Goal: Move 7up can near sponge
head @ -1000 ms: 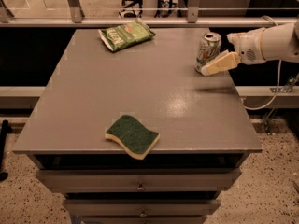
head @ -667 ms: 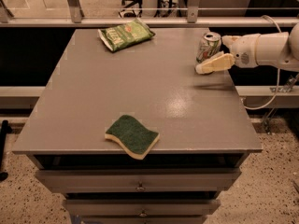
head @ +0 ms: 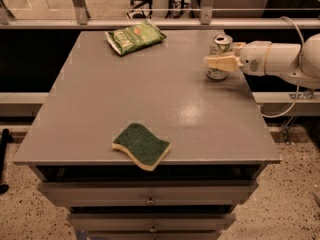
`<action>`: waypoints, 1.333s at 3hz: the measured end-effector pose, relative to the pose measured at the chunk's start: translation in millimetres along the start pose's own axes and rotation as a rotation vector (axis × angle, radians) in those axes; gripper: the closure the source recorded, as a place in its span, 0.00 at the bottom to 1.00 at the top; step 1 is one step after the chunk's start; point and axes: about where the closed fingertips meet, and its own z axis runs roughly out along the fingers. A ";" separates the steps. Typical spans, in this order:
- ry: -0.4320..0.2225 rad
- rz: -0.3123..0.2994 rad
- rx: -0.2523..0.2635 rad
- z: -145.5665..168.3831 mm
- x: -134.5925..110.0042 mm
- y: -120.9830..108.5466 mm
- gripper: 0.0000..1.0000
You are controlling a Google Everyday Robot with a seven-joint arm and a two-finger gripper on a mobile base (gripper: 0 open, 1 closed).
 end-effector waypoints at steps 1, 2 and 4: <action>-0.054 -0.016 -0.016 0.0 -13.6 11.1 0.72; -0.062 -0.020 -0.024 2.9 -16.4 14.6 0.96; -0.079 -0.001 -0.069 5.5 -23.0 39.2 1.00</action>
Offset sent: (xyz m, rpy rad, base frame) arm -0.0068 0.0094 0.0125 0.0340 -0.0404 0.0209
